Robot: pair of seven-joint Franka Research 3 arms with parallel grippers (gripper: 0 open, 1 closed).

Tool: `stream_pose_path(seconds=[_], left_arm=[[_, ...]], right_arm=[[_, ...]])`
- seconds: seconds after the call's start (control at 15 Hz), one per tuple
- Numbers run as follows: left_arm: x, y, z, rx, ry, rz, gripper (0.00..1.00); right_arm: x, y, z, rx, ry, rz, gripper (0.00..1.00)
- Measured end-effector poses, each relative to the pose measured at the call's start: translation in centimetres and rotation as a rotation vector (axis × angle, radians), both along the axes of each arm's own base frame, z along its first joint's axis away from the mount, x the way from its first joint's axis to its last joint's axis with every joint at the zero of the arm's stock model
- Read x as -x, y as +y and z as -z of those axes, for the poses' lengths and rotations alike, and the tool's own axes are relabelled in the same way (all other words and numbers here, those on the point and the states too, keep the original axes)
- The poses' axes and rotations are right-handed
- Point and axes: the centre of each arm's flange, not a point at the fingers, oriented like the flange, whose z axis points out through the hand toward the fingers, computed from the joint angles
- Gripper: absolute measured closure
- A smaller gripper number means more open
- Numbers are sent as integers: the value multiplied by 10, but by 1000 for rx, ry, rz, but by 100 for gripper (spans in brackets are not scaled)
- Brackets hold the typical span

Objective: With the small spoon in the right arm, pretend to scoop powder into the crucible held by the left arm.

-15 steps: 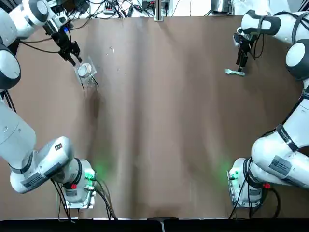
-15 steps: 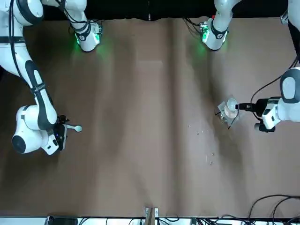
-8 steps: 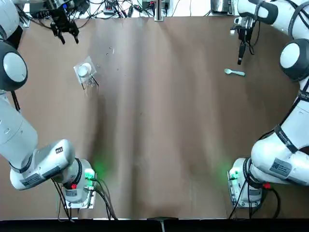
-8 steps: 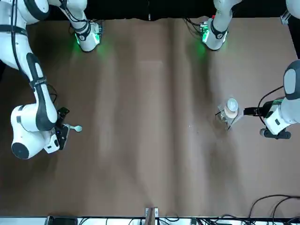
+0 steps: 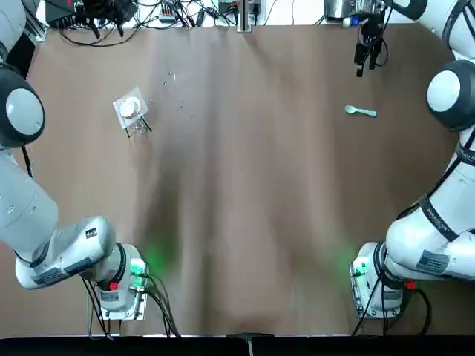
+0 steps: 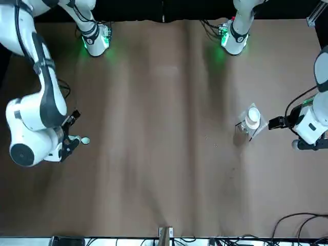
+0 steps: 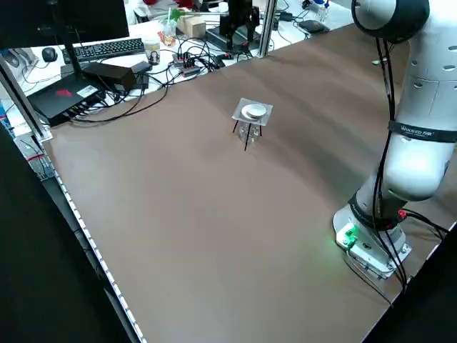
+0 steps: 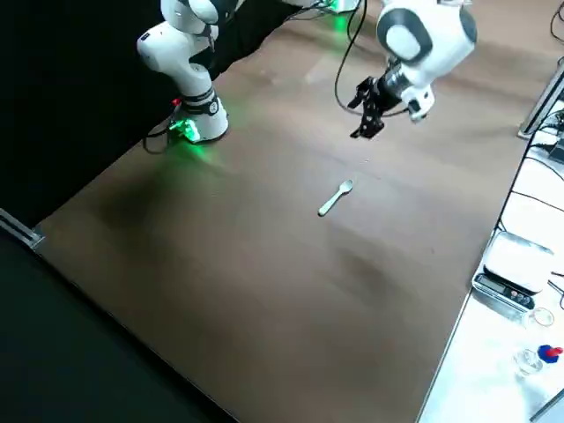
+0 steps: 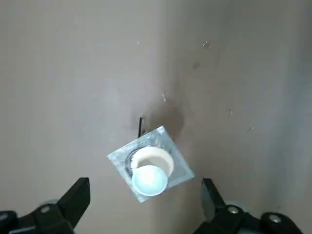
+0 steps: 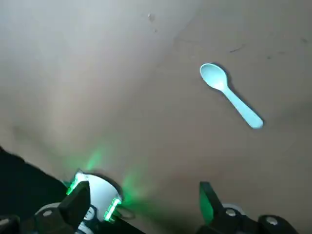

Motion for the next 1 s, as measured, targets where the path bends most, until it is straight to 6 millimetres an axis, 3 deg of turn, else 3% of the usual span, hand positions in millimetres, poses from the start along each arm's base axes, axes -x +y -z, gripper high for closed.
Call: stream_pose_path(seconds=[0.13, 0.2, 0.27, 0.47, 0.73, 1.0], left_arm=[[-2, -14, -17, 0, -33, -30, 0], [0, -23, -30, 0, -55, -30, 0], [1, -26, -34, -1, -62, -28, 0], [6, -36, -51, -30, -92, -27, 0], [31, -34, -94, -27, -135, -63, 0], [65, -42, -100, -16, -116, -21, 0]], right_arm=[[4, 10, -33, 46, -51, 68, 1], [12, 17, -64, 68, -81, 153, 1], [16, 22, -78, 67, -90, 206, 1], [27, 30, -110, 78, -121, 312, 1], [42, 24, -158, 114, -222, 383, 1], [63, 10, -195, 120, -315, 426, 0]])
